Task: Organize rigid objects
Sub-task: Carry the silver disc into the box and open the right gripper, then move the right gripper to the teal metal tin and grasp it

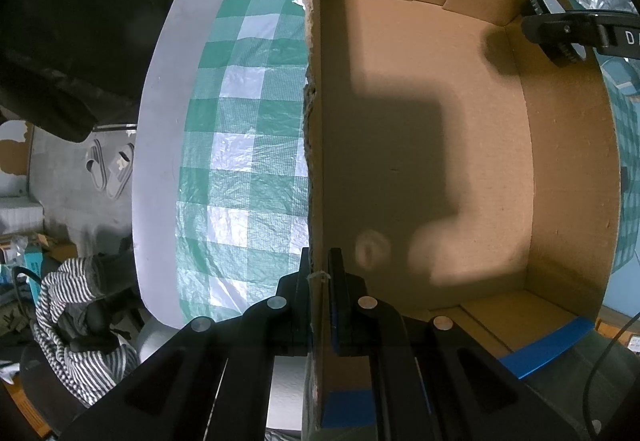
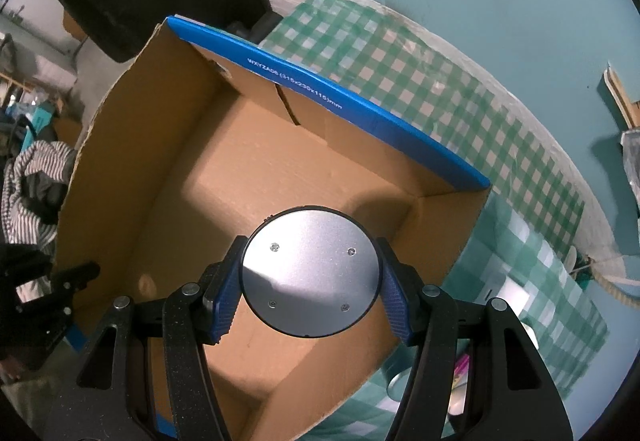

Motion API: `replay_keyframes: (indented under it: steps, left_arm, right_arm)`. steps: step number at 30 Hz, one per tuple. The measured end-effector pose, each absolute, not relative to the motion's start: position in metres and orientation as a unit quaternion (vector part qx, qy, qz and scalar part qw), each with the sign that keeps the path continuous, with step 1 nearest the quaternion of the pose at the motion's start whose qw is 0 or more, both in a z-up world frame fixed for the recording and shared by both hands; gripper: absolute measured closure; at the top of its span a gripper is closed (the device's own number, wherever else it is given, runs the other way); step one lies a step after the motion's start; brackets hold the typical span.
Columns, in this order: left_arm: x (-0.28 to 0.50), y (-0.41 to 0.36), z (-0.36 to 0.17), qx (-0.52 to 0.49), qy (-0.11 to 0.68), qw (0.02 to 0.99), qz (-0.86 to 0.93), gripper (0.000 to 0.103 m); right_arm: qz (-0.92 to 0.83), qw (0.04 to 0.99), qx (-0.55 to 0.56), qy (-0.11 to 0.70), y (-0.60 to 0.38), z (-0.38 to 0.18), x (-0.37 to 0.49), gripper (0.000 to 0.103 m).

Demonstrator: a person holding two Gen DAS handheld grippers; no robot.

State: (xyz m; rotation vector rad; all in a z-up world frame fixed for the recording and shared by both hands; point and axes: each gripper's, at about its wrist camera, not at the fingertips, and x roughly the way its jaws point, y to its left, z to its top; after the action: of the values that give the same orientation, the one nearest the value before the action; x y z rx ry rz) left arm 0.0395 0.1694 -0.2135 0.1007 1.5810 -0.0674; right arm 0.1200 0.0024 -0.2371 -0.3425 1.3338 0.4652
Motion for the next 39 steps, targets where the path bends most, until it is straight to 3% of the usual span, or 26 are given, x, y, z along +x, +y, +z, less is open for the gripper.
replay_keyframes:
  steps: [9, 15, 28, 39]
  left_arm:
    - [0.037, 0.168, -0.214, 0.046, 0.71, 0.702, -0.033, 0.097]
    - [0.038, 0.166, -0.212, 0.05, 0.709, 0.703, -0.034, 0.097]
    - [0.038, 0.164, -0.208, 0.053, 0.705, 0.706, -0.04, 0.097]
    - [0.037, 0.165, -0.207, 0.054, 0.706, 0.705, -0.042, 0.097]
  right_arm:
    - [0.211, 0.76, -0.139, 0.599, 0.001, -0.227, 0.121, 0.04]
    - [0.209, 0.775, -0.129, 0.583, -0.001, -0.207, 0.118, 0.03]
    - [0.176, 0.796, -0.09, 0.572, -0.049, -0.168, 0.108, 0.029]
    - [0.121, 0.79, -0.051, 0.598, -0.113, -0.185, 0.092, 0.029]
